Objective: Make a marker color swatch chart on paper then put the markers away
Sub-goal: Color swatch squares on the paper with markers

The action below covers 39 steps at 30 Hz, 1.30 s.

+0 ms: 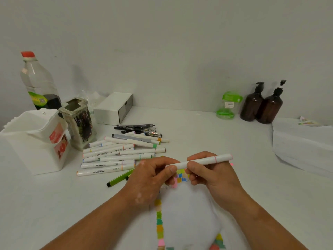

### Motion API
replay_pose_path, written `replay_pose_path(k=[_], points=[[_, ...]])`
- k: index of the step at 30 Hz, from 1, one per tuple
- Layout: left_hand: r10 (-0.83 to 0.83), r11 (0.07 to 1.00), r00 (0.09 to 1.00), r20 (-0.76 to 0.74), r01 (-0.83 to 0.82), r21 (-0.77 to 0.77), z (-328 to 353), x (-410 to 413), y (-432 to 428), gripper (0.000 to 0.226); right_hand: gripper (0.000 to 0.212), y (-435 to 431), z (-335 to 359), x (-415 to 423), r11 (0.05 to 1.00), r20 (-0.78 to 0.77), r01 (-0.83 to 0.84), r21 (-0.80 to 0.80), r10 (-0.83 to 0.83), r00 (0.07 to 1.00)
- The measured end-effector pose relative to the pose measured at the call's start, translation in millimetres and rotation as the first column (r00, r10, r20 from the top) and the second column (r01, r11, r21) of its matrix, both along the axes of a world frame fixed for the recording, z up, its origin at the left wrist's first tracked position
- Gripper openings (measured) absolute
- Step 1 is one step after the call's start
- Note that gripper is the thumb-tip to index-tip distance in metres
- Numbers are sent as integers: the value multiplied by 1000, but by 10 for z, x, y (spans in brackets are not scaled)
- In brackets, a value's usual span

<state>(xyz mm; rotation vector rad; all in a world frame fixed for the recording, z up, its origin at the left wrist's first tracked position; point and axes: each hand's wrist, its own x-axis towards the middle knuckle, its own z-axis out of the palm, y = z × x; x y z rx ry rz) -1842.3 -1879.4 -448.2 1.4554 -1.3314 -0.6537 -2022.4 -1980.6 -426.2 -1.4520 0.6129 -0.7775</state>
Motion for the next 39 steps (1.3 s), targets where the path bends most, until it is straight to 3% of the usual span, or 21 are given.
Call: replay_pose_path(k=[4,7,10,13,16,21,24,27,31,34,39], points=[[128,991,979,-158,-134,-24,56,85,168,16,33,1,94,-104,992,-147,122,23,-117,982],[179,975,955,-239,-204,-85,73,250,594,16,25,196,163,-221,963,-323,212,-167,-256,911],[188,960,914,-359,-248,-129,19,409,1300,29,16,731,145,-202,921,-353,133,-367,-270,896],[192,957,892,-410,-263,-125,-36,609,2183,48,13,1460,42,-108,895,-292,-32,-445,-111,950],[221,955,870,-441,-285,-83,-92,831,3143,45,8,2159,-101,0,850,-236,-189,-492,79,969],[309,951,770,-559,-254,176,-512,1239,4655,46,3,2955,-586,206,761,-324,-499,-414,389,862],[539,838,643,-545,-340,427,-975,1345,5189,49,2,3153,-951,354,763,-414,-579,-287,446,794],[786,612,426,-448,-432,663,-1561,1306,5336,39,7,3233,-1262,525,775,-498,-585,-237,420,758],[941,335,233,-246,-533,777,-2213,1224,5138,19,9,3249,-1550,786,774,-579,-590,-230,378,722],[971,219,200,-133,-512,831,-2571,1232,4981,18,7,3249,-1714,935,770,-609,-590,-240,354,710],[959,136,285,0,-457,879,-2917,1339,4826,15,6,3247,-1917,1049,766,-657,-584,-267,298,692]])
